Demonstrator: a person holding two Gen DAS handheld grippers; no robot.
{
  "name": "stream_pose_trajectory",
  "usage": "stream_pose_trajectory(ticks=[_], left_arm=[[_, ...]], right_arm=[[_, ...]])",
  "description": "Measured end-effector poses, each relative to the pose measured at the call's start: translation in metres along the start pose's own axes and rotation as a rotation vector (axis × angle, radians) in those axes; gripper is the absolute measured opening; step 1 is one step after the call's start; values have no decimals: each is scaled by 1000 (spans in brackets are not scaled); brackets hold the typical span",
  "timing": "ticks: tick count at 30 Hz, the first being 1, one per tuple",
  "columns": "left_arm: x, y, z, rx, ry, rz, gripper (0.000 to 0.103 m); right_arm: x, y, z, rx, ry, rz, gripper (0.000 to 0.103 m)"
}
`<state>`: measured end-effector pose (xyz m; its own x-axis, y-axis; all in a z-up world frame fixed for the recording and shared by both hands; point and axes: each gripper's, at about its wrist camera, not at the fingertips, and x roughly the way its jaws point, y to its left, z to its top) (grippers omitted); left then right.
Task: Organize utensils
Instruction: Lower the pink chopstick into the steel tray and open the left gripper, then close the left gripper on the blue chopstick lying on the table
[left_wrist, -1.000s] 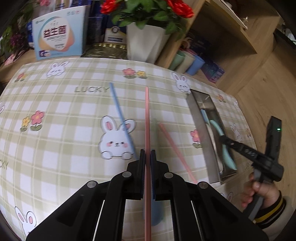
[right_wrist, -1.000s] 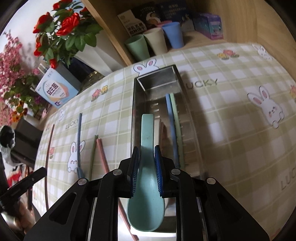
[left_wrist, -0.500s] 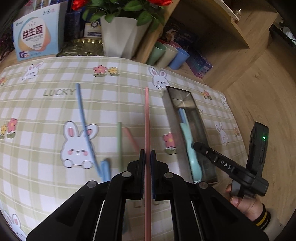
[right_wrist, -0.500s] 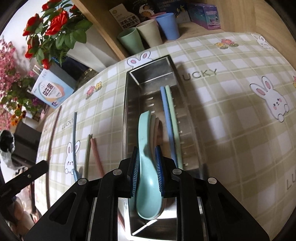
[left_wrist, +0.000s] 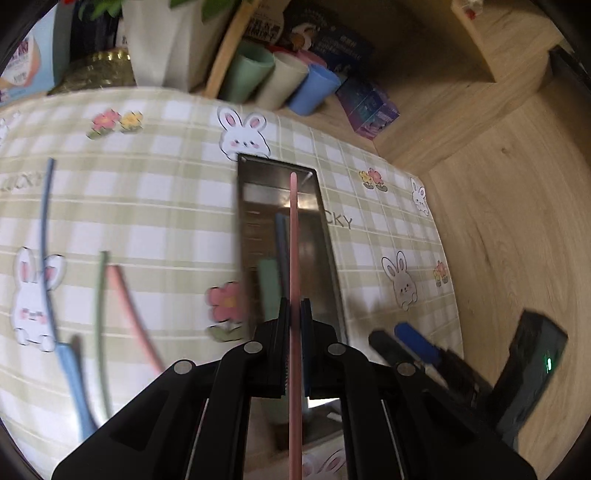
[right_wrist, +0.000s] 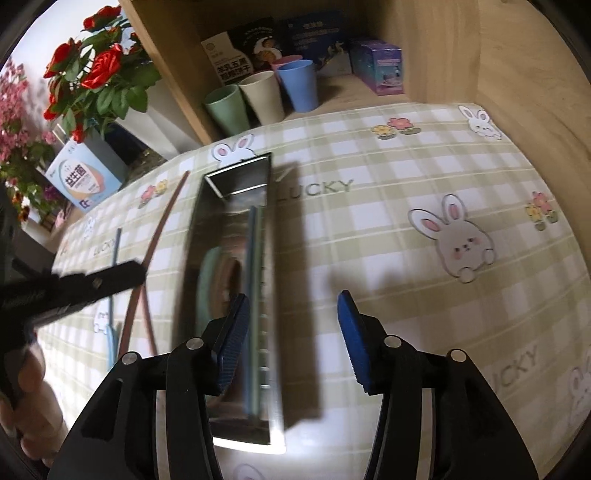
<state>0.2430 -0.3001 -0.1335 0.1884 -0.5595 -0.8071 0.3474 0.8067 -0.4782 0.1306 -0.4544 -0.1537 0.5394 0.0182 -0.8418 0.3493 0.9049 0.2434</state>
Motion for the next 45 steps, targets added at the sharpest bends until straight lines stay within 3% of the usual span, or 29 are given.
stream_pose_trajectory(ticks=[5,13,22,26,28,30,37,41,45], left_arm=[[35,-8,7,-61,54,21,5],[62,-18,9,-11,96,100,5],[63,-16,8,22,115,83,10],[46,-17,8,59,80,66,38],[33,-18,8,88,52,63,65],[15,-15,7,126,13,53,85],[-43,16,-4,280,-86,67,94],[-76,59,-6,266,-142,123,97],[-97,119,-4,155,-175,188,97]], right_arm=[[3,-14,-1,16,13,9,52],[4,-26,-3,47,18,31,61],[-1,-24,-5,56,18,46,73],[-6,-21,-6,67,10,46,85],[-10,-18,-7,70,-1,48,85],[-13,-14,-8,69,-11,48,86],[-17,9,-11,57,-36,54,87],[-15,29,-12,40,-43,59,87],[-10,52,-12,10,-40,80,87]])
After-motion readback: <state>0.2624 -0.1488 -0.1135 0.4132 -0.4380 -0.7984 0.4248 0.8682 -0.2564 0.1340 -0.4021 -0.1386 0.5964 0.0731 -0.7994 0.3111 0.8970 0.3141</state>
